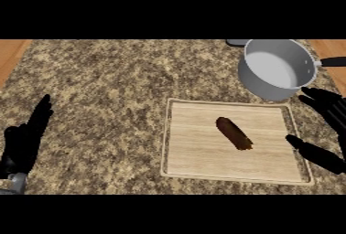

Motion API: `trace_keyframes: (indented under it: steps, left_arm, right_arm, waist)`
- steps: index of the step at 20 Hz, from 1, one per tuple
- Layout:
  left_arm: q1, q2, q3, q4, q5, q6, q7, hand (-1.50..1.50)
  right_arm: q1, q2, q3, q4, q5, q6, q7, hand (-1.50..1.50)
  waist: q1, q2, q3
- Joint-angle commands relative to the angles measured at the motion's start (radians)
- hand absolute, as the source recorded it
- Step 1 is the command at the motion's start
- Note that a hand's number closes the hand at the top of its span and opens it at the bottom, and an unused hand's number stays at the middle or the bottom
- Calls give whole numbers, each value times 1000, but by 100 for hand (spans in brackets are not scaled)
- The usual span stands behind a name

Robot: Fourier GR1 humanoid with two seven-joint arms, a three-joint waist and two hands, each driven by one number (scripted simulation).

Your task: Pick the sweet potato from the tray and place it in the pot

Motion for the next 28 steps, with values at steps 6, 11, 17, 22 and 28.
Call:
trace_keyframes:
  steps: [6,11,17,22,28]
  left_arm:
    - [18,-29,29,16,-3,-15,-15,0]
    - [19,-23,37,4,-5,-41,-28,0]
    - [21,-48,24,24,-17,-47,-47,0]
    - [30,-48,37,49,-23,-66,-73,0]
    - [53,-61,64,-2,-44,-75,-40,0]
  right_arm:
    - [89,-7,175,-270,434,200,393,-150]
    - [-78,72,311,-329,518,520,658,-150]
    - [-198,145,399,-198,559,859,860,-150]
    - [-299,367,482,-118,539,1123,1067,-150]
    - [-412,497,399,79,523,1194,1053,-150]
  waist:
    - [2,5,0]
    - [30,9,0]
    - [43,12,0]
    - [35,11,1]
    - [21,11,4]
